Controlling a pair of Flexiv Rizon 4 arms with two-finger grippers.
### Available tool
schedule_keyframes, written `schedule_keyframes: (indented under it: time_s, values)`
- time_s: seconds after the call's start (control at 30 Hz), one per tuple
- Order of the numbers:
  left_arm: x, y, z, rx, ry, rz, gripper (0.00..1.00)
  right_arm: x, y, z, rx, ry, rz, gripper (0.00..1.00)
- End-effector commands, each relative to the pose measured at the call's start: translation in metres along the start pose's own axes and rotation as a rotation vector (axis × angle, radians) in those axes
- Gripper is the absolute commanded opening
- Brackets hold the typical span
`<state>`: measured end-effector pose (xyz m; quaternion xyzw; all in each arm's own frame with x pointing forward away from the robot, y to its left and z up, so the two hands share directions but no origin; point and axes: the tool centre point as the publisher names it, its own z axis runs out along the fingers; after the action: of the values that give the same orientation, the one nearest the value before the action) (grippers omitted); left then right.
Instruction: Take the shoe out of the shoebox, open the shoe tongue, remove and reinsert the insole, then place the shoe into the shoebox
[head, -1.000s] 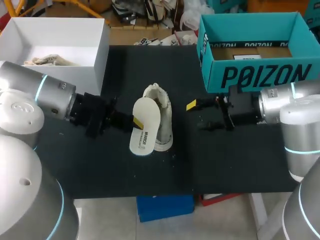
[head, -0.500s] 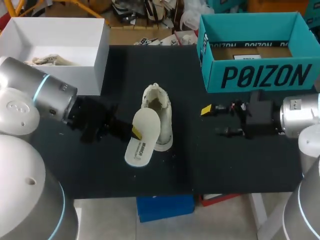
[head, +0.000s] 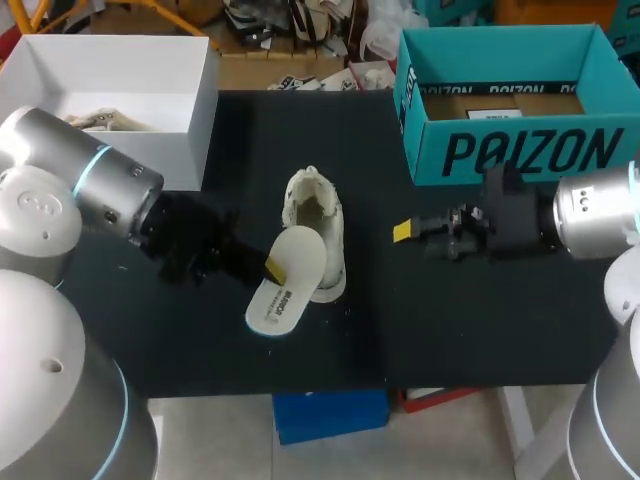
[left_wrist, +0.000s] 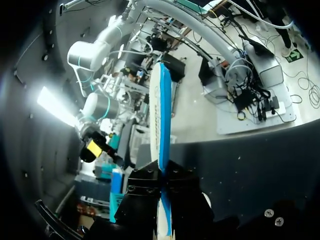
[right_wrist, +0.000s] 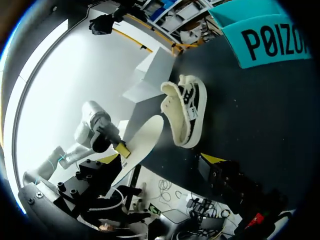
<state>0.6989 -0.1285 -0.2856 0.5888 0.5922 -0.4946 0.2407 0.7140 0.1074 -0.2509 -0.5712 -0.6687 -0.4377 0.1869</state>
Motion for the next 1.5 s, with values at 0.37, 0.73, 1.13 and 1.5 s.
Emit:
schedule_keyframes:
  time_s: [0.37, 0.73, 1.13, 1.5]
  values:
    - [-0.003, 0.008, 0.010, 0.071, -0.023, 0.008, 0.00, 0.002, 0.006, -0.007, 0.175, -0.316, -0.210, 1.00]
    - [0.001, 0.015, 0.018, 0.098, -0.023, -0.007, 0.00, 0.000, -0.018, -0.023, 0.105, -0.627, -0.450, 1.00]
    - [0.004, 0.016, 0.032, 0.130, 0.012, -0.039, 0.00, -0.002, -0.029, -0.033, 0.020, -0.623, -0.475, 1.00]
    - [0.003, 0.025, 0.040, 0.070, 0.150, -0.068, 0.00, -0.002, -0.029, -0.033, 0.020, -0.623, -0.475, 1.00]
